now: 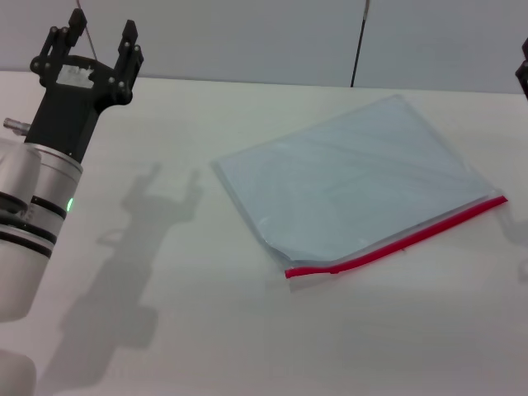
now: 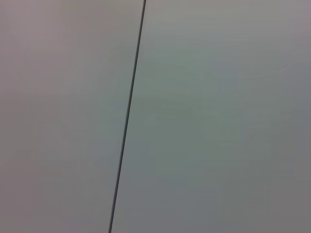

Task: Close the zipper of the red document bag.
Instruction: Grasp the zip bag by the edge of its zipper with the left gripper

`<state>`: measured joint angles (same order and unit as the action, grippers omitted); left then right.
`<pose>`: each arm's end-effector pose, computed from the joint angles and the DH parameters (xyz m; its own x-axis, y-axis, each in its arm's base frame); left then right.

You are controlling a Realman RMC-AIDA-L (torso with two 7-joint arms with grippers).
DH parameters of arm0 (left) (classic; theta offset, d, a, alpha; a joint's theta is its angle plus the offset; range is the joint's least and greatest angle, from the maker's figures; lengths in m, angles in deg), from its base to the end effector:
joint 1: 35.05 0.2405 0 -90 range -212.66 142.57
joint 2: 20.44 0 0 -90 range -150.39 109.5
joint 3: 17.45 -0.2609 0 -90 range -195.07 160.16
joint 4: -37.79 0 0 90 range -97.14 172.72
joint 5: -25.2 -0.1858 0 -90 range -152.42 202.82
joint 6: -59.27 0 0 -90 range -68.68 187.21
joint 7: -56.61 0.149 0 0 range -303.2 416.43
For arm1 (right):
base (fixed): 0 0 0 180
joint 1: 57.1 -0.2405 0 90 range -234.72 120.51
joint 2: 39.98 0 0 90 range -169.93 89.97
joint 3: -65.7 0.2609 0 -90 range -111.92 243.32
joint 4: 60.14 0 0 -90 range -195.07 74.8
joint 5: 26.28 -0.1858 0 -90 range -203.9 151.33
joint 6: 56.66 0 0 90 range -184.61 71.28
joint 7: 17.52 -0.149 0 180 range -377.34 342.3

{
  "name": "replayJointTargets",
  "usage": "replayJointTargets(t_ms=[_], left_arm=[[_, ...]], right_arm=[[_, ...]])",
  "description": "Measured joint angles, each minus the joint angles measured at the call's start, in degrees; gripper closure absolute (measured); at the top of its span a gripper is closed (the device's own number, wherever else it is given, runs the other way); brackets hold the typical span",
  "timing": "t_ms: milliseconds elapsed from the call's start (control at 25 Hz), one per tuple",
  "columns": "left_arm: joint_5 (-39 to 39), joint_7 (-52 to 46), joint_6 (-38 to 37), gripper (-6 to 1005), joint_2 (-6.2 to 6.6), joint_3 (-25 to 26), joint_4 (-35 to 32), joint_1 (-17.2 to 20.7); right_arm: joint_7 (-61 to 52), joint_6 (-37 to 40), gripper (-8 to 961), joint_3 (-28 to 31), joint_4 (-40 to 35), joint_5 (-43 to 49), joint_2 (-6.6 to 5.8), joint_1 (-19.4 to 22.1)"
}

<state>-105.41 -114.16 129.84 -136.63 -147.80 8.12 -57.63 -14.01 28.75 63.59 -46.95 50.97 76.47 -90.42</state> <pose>-0.2457 0.3387 0.0142 0.7046 -0.3311 0.6277 0.6137 -0.1598 -0.7732 0.2587 0.3427 0.0186 0.7179 0.3544 -0.5992 -0.5818 -0.1672 -0.7960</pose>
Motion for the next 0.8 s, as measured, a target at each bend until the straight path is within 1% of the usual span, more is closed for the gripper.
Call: replayJointTargets(t_ms=[440,560,600,680,800], left_arm=[[0.1,-0.2,-0.4,351,0.01,0.0,0.0,0.0],[-0.1,-0.7,-5.1,351,0.29,-0.1,-1.6,-0.2],[-0.2,-0.7,-8.5,351,0.66,-0.5,-2.9,-0.5],[-0.4,-0.7,-14.7,350,1.84,-1.8,-5.7,-1.5],[-0.9,-0.5,-29.3,350,5.42,-4.5,-11.9,-4.1]], right_arm=[[0.0,0.1,213,0.0,0.0,0.0,0.00,0.0],[0.0,0.0,213,0.0,0.0,0.0,0.00,0.2],[0.0,-0.1,213,0.0,0.0,0.0,0.00,0.3],[0.0,-0.1,214,0.0,-0.1,0.0,0.00,0.4],[0.0,-0.1,214,0.0,-0.2,0.0,0.00,0.4]])
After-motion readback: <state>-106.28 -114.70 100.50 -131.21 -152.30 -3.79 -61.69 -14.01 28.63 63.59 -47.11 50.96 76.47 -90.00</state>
